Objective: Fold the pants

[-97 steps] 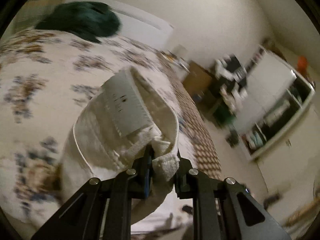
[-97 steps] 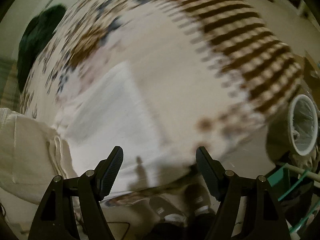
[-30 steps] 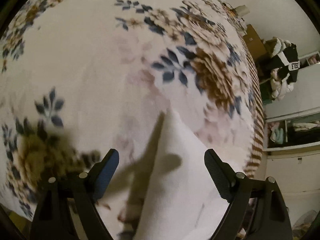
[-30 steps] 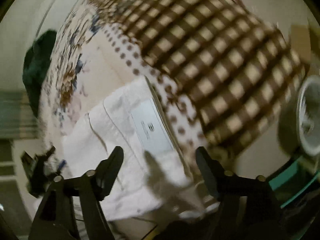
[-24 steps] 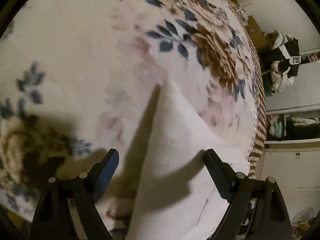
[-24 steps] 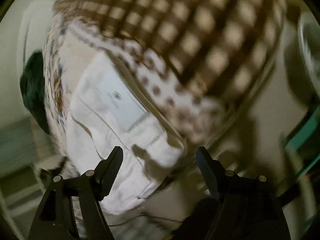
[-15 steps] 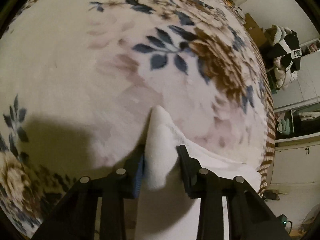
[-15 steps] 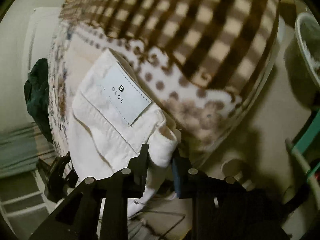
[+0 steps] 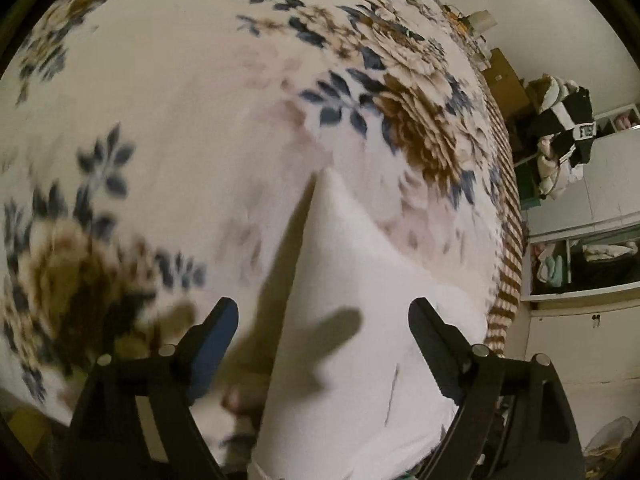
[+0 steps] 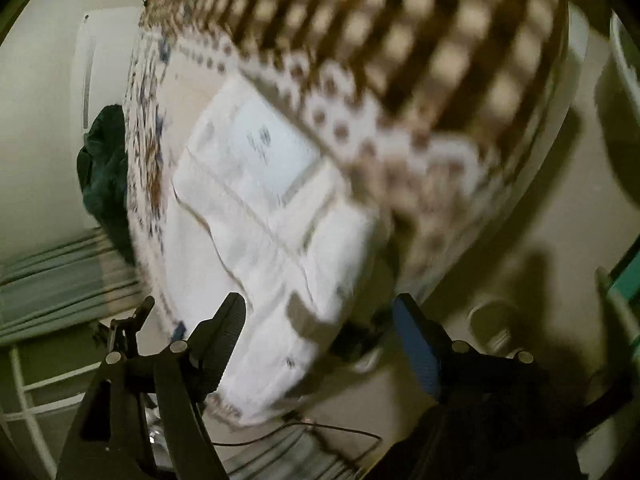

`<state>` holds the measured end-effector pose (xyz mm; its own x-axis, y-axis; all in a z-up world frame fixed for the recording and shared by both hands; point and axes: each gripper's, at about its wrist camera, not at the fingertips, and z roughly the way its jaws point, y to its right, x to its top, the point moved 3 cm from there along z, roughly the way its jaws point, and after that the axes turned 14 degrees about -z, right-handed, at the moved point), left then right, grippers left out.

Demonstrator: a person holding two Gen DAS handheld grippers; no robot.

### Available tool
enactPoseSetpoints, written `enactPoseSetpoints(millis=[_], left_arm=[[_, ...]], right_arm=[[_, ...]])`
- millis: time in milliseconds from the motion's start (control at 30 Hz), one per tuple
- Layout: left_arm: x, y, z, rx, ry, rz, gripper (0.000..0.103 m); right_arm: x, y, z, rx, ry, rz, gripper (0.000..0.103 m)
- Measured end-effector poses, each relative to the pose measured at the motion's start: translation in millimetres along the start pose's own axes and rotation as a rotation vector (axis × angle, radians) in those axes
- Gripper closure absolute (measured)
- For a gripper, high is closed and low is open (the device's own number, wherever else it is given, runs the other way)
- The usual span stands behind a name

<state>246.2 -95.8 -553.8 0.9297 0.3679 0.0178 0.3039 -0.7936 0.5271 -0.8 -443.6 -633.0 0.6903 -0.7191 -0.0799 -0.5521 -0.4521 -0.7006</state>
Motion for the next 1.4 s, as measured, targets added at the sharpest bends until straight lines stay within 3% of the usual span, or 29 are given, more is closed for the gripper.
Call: enactPoseSetpoints(millis=[100, 200, 267, 400, 467, 533, 600, 667, 800, 833, 867, 900, 933, 1000, 1100, 1400], left_arm=[[-20, -8, 16, 0.022, -0.047, 0.000, 0.016], [-37, -16, 35, 0.053, -0.086, 0.000, 0.016], [-43, -19, 43, 0.045, -0.099, -0.005, 0.016], [-41, -16, 55, 0.031, -0.110, -0.005, 0.012], [-39, -15, 58, 0.025, -0.114, 0.005, 0.008], [-38, -13, 64, 0.021, -0.119, 0.015, 0.006], [-37, -15, 66, 0.017, -0.118, 0.025, 0.004], [-34, -13, 68, 0.011, -0.109, 0.031, 0.004], [-31, -13, 67, -0.015, -0.087, 0.035, 0.005], [-31, -13, 66, -0.022, -0.083, 0.038, 0.008], [-32, -12, 64, -0.047, -0.078, 0.044, 0.025], [-33, -10, 62, -0.075, -0.081, 0.052, 0.054], [-35, -6, 60, -0.083, -0.084, 0.065, 0.056], [-38, 2, 50, -0.084, -0.061, 0.103, 0.071], [-41, 8, 35, -0.108, -0.054, 0.113, 0.078], [-23, 38, -24, -0.146, -0.001, 0.131, 0.079]], right_arm=[[-9, 1, 18, 0.065, -0.002, 0.020, 0.025], [-7, -5, 36, 0.141, 0.049, 0.020, 0.024], [-3, -14, 47, 0.124, 0.075, -0.016, 0.021], [-1, -22, 53, 0.147, 0.111, -0.003, 0.020], [2, -32, 45, 0.201, 0.156, 0.004, 0.020], [5, -38, 41, 0.167, 0.164, -0.044, 0.020], [6, -27, 48, 0.143, 0.149, -0.011, 0.021], [9, -16, 55, 0.195, 0.157, 0.027, 0.021], [19, -32, 63, 0.236, 0.169, -0.001, 0.021], [21, -39, 68, 0.233, 0.167, -0.020, 0.023], [23, -45, 74, 0.218, 0.169, -0.046, 0.027], [25, -49, 75, 0.206, 0.168, -0.056, 0.047], [26, -53, 79, 0.168, 0.152, -0.076, 0.063], [24, -50, 78, 0.151, 0.154, -0.090, 0.070], [19, -63, 70, 0.125, 0.170, -0.125, 0.075], [10, -126, 30, 0.133, 0.175, -0.229, 0.077]])
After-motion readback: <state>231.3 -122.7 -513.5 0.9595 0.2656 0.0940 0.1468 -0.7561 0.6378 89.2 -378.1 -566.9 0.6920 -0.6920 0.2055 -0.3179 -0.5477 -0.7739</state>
